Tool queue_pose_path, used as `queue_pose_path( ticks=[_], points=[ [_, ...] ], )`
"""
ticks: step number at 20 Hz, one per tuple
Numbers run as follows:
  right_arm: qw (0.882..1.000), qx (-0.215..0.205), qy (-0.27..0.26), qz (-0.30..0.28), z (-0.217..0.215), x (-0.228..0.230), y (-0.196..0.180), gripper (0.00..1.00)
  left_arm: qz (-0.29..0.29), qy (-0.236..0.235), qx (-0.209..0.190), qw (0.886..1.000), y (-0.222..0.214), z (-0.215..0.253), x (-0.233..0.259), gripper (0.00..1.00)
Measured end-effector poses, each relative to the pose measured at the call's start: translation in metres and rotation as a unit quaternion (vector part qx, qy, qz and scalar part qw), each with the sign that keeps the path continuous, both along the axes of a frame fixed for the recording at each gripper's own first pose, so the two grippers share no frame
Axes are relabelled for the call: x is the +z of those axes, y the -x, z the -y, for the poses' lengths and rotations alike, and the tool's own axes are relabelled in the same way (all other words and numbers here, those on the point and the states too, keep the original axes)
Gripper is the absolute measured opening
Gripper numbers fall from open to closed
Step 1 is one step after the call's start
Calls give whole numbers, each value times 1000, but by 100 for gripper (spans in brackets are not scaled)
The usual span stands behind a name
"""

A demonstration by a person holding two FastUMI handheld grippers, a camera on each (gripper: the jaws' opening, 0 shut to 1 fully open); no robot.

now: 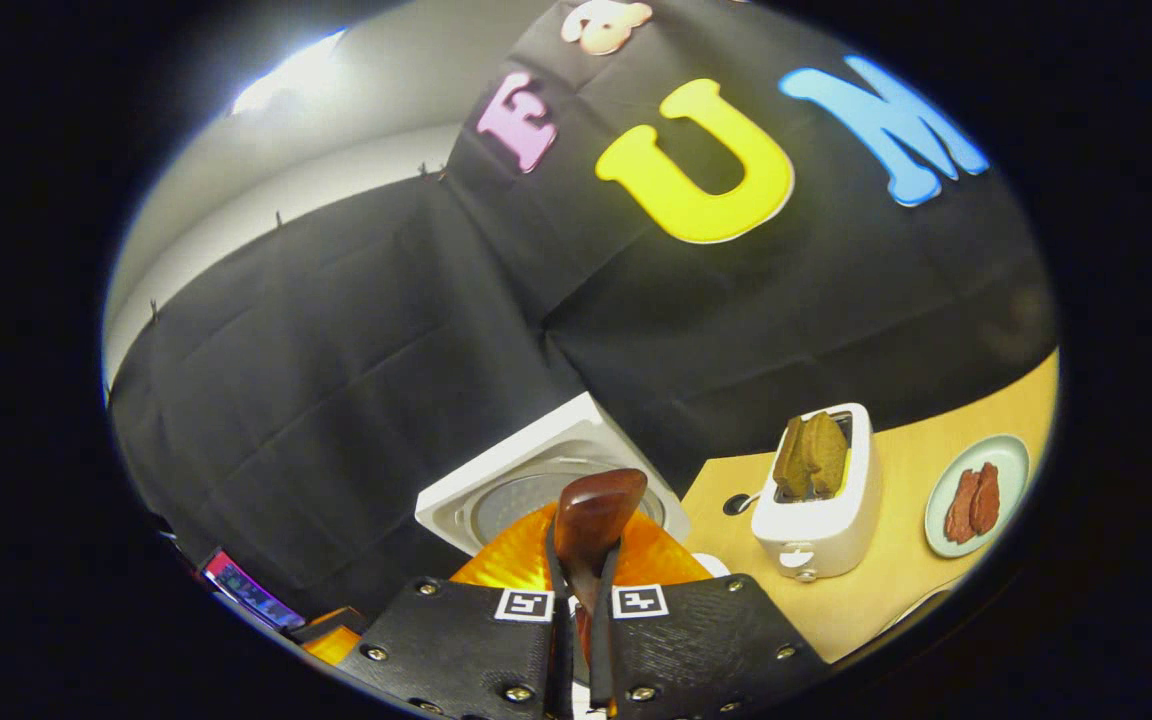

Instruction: Close the left gripper, press the button to open the rice cooker; take a wooden spoon from the chopstick holder with the right hand, scoop a spoonful of rice and pour it into the rice cooker, then put the wooden spoon back into the chopstick holder.

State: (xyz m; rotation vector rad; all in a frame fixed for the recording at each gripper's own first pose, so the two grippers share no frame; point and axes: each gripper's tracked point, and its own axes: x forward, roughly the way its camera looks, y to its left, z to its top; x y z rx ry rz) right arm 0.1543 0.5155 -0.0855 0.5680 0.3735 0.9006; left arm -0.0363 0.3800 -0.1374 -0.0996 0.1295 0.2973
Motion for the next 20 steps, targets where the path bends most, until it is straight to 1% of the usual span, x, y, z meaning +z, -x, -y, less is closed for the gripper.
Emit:
queue_pose_path(
  ticks=[2, 6, 7, 8, 9, 14, 20],
  points=[
    [999, -15, -22, -19, 28, 5, 1, 7, 2, 0, -16, 1000, -11, 18, 2, 92],
    [996, -62, -51, -29, 99, 19, 6, 7, 12, -4, -49, 999, -33, 54, 13, 92],
    [995, -73, -55, -30, 117, 22, 7, 7, 14, -6, -57, 998, -38, 64, 16, 99],
    [995, -82, -56, -30, 134, 23, 11, 7, 14, -6, -64, 998, -44, 73, 17, 99],
    [994, -90, -54, -28, 151, 24, 13, 7, 14, -5, -73, 997, -50, 84, 18, 92],
    [990, -137, -32, -15, 226, 24, 20, 7, 17, -12, -108, 994, -67, 131, 28, 93],
    [980, -196, -20, -15, 306, 15, 27, 7, 17, -16, -138, 990, -78, 176, 35, 95]
  ],
)
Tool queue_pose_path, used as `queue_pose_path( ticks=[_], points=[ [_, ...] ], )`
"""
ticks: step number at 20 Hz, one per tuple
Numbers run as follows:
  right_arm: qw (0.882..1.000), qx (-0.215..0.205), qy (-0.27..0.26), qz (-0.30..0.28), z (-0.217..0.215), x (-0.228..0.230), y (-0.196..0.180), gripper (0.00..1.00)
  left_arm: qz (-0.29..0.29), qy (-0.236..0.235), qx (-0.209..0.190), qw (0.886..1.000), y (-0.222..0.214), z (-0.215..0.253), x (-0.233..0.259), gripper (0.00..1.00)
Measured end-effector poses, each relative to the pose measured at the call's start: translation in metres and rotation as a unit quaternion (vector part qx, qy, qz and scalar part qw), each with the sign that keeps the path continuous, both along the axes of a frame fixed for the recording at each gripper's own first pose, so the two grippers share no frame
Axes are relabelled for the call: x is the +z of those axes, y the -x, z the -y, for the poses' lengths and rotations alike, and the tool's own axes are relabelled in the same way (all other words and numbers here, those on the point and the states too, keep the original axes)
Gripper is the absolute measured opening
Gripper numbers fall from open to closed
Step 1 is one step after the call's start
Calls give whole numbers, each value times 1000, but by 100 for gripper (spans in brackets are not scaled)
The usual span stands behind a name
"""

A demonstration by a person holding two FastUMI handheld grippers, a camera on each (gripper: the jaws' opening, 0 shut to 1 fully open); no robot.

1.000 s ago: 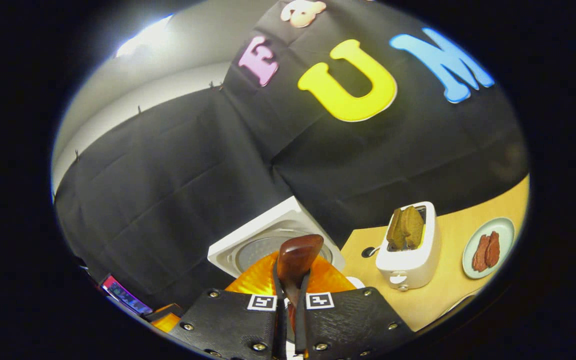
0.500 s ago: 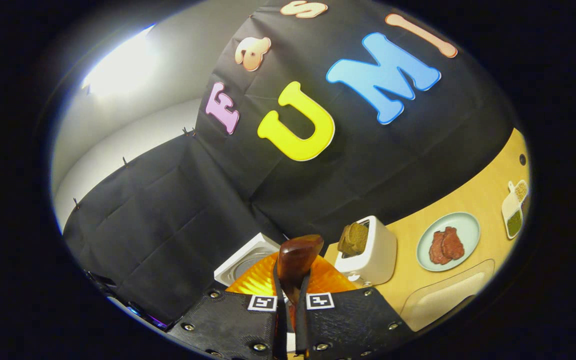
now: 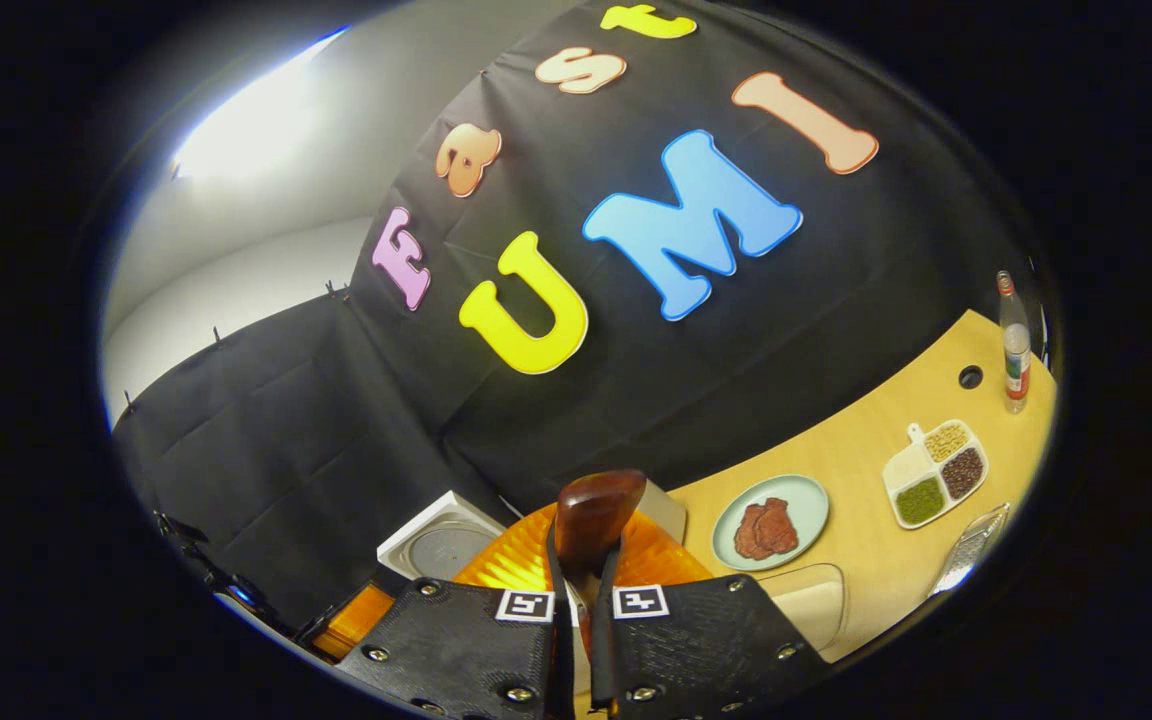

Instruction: Close the left gripper, press the button to open the rice cooker; take a wooden spoon from the chopstick holder with the right hand, scoop a spoonful of rice and pour it into the rice cooker, then put the wooden spoon back into the chopstick holder.

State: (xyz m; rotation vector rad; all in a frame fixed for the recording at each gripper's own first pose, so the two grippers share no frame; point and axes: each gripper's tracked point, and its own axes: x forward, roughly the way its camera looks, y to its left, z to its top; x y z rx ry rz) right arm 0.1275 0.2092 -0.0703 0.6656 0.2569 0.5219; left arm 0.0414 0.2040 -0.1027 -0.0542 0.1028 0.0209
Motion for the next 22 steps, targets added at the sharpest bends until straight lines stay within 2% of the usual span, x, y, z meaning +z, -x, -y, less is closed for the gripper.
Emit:
queue_pose_path(
  ticks=[6, 11, 12, 13, 15, 18, 22],
  points=[
    [997, -72, 19, -23, 86, -25, -2, 7, -2, -1, -14, 1000, -7, 29, 5, 97],
    [989, -131, 56, -46, 154, -57, -12, 7, -7, 0, -31, 1000, -7, 53, 3, 99],
    [986, -142, 67, -51, 166, -65, -12, 7, -8, 8, -39, 999, -6, 60, 3, 92],
    [983, -154, 78, -58, 178, -73, -13, 7, -9, 12, -40, 999, -6, 59, 1, 92],
    [976, -182, 94, -69, 201, -86, -15, 7, -12, 8, -36, 999, -7, 57, 2, 99],
    [963, -226, 123, -81, 232, -107, -19, 7, -16, 4, -31, 999, -8, 58, 2, 96],
    [952, -250, 145, -98, 255, -137, -30, 7, -18, -4, -25, 1000, -8, 56, 6, 98]
  ],
)
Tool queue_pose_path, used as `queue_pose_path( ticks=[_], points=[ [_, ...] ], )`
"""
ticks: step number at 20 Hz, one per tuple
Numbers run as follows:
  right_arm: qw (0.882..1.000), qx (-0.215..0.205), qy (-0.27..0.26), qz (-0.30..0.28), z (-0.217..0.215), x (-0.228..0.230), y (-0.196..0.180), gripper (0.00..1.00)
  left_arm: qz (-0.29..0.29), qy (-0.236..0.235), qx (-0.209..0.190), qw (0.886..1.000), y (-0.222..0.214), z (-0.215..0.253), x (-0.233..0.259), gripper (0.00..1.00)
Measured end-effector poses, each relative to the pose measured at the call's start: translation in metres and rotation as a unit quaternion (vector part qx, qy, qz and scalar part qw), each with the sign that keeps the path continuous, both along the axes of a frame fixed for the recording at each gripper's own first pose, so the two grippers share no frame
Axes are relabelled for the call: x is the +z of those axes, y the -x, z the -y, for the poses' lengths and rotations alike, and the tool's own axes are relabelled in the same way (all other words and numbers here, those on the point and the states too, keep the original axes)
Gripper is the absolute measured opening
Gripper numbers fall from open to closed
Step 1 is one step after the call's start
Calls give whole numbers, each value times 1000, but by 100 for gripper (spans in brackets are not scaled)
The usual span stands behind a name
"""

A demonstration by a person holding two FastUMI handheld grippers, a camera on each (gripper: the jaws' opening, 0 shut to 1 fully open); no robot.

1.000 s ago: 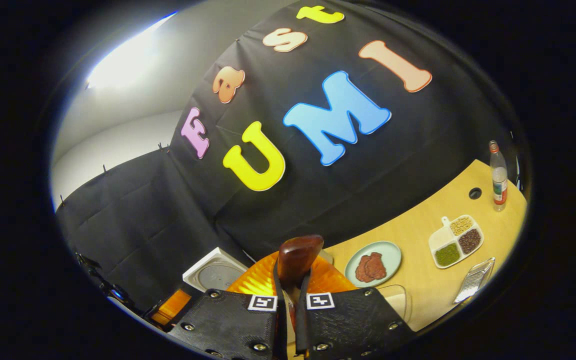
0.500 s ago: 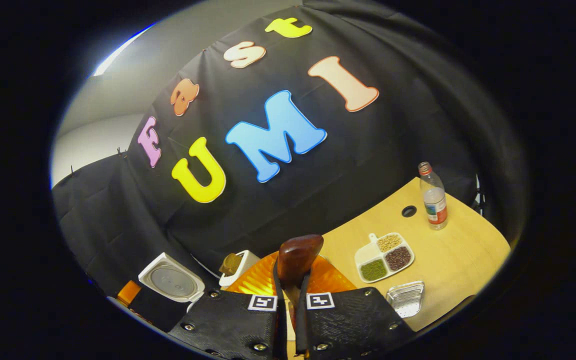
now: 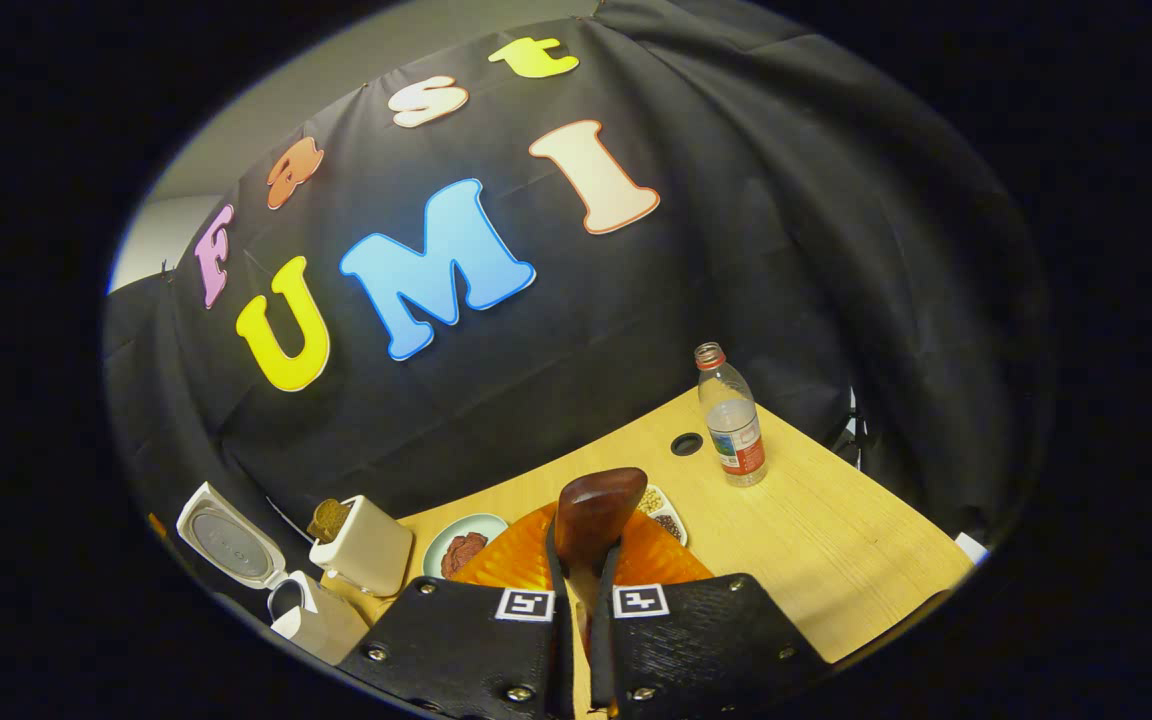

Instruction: Close the left gripper, press the button to open the rice cooker; take a wooden spoon from the chopstick holder with the right hand, scoop a spoonful of rice and pour it into the rice cooker, then put the wooden spoon back into the chopstick holder.

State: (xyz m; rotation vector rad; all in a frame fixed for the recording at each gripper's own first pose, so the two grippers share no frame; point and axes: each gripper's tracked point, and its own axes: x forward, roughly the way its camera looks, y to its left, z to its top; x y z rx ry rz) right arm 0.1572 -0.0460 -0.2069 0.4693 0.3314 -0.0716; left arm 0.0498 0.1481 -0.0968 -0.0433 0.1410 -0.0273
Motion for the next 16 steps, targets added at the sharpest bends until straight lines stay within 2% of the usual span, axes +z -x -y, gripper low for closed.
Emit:
queue_pose_path(
  ticks=[9, 11, 13, 14, 15, 16],
  points=[
    [996, -13, 73, -54, -3, -56, -8, 7, -9, -9, 31, 999, 7, -8, 1, 97],
    [994, -26, 79, -65, 1, -63, -4, 13, -5, -5, 38, 999, 9, -13, 4, 96],
    [996, -24, 59, -58, -6, -63, 2, 21, -2, -3, 46, 999, 11, -18, 5, 95],
    [996, -29, 70, -52, -2, -58, 12, 31, -1, -1, 49, 999, 10, -21, 4, 94],
    [995, -34, 81, -48, -1, -59, 16, 48, 0, 1, 51, 999, 10, -23, 4, 94],
    [993, -43, 96, -48, 6, -47, 19, 74, 1, 3, 52, 999, 8, -24, 4, 93]
  ],
)
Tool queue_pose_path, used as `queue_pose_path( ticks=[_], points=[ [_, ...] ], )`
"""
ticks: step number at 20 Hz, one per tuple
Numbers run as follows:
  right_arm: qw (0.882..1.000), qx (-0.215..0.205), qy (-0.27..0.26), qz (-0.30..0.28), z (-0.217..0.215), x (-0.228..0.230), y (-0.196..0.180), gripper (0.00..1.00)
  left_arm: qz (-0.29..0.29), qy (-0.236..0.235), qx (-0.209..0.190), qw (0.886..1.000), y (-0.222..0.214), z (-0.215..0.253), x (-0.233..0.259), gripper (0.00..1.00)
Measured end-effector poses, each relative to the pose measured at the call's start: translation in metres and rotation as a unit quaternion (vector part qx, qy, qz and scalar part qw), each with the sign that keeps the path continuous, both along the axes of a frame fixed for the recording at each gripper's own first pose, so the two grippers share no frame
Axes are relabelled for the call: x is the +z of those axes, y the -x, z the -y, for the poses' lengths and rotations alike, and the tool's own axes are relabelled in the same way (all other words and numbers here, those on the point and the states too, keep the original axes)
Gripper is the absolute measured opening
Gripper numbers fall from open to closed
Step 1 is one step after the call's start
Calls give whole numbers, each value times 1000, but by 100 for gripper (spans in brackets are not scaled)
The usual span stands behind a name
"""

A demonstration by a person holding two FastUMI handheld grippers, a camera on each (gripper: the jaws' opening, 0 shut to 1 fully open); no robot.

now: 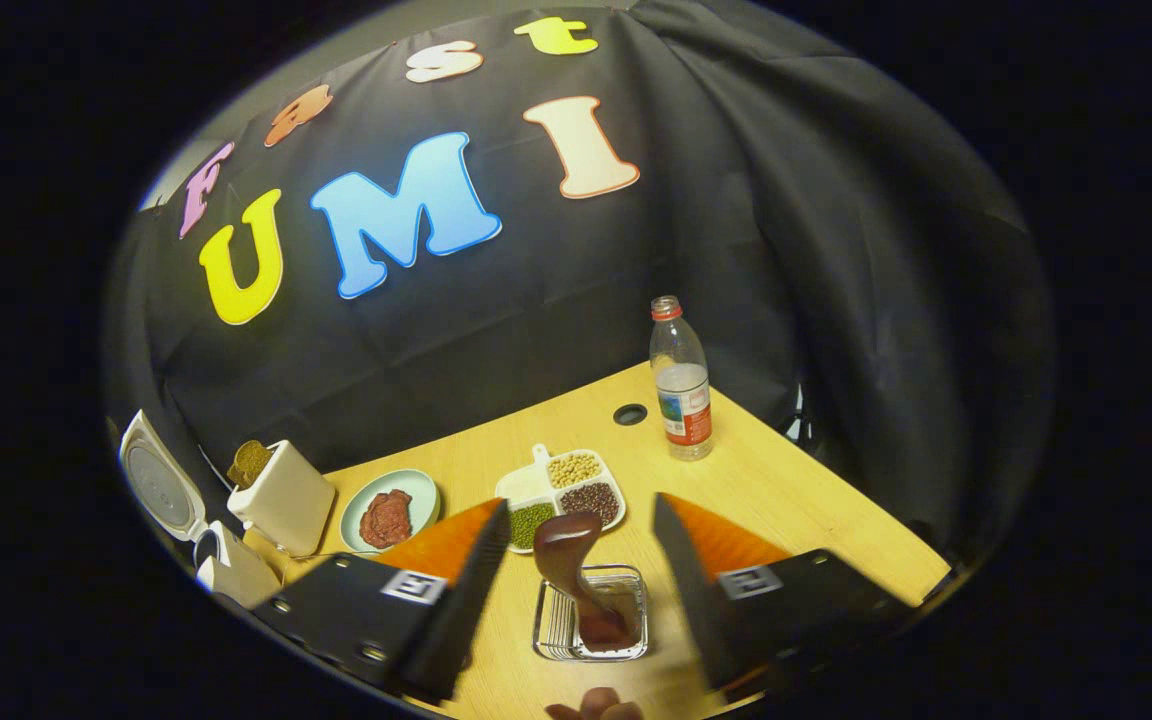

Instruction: Close the left gripper, press the button to open the rice cooker; take a wooden spoon from the chopstick holder with the right hand, scoop a spoonful of rice and pour it into the rice cooker, then put the wooden spoon back into the chopstick holder.

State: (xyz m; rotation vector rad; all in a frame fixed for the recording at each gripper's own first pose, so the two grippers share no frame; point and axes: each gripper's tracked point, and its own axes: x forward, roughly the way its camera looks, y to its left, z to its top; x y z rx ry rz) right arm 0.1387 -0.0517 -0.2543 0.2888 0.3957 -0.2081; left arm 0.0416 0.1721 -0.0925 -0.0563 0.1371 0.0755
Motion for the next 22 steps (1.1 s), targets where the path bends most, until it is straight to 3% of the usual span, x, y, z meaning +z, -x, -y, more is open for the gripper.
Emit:
queue_pose_path(
  ticks=[1, 2, 3, 7, 13, 19, 22],
  points=[
    [1000, 0, 11, 3, 3, -3, 5, 100, 2, 2, 0, 1000, -2, -1, 2, 93],
    [1000, 0, 19, 10, 3, 8, 9, 98, 6, 3, 0, 1000, -4, -1, 5, 92],
    [999, -1, 30, 14, 3, 18, 13, 97, 8, 3, 0, 1000, -5, -2, 8, 99],
    [996, 6, 63, 55, -4, 71, 29, 97, 23, -1, 13, 1000, -10, -23, 12, 98],
    [989, 32, 66, 126, -32, 144, 54, 97, 27, -9, 55, 998, -30, -90, 30, 98],
    [986, 31, 78, 141, -44, 164, 70, 97, 24, -36, 91, 995, -73, -162, 49, 98],
    [987, 24, 85, 134, -42, 162, 73, 97, 30, -28, 117, 992, -98, -198, 59, 99]
  ],
)
